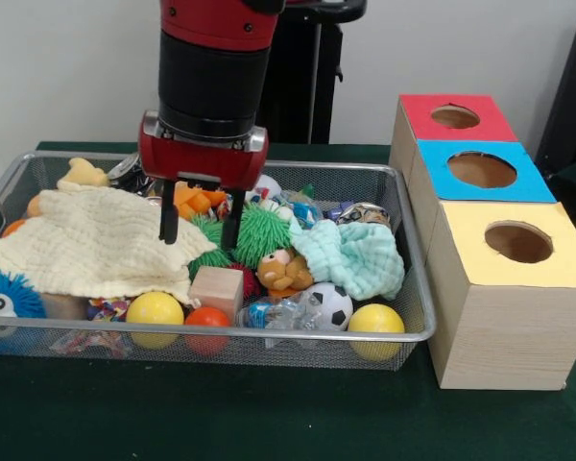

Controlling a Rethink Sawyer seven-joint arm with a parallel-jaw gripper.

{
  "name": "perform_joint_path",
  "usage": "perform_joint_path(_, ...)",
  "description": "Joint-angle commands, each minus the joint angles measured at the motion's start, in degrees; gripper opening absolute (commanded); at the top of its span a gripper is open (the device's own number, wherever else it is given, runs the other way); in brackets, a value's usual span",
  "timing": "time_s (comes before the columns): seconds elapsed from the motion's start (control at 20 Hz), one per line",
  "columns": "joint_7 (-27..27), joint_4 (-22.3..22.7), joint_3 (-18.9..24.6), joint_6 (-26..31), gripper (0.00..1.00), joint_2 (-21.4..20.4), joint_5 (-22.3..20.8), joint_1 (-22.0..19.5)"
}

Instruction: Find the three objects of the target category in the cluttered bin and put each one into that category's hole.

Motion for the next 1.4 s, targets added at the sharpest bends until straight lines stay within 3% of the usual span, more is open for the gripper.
perform_joint_path(0.05,-6.7,2.4,6.0,9.6,1.00,0.2,-2.5,0.2)
perform_joint_path(0.45,-5.1,10.2,6.1,14.0,1.00,-5.1,-1.4,0.9)
perform_joint_path(0.7,-6.4,12.2,5.8,17.0,1.00,-7.1,-2.5,1.3)
perform_joint_path(1.0,-6.9,13.3,5.9,17.1,1.00,-5.4,-4.3,1.0)
perform_joint_path(1.4,-4.3,17.0,5.6,10.6,1.00,-2.6,-5.3,0.7)
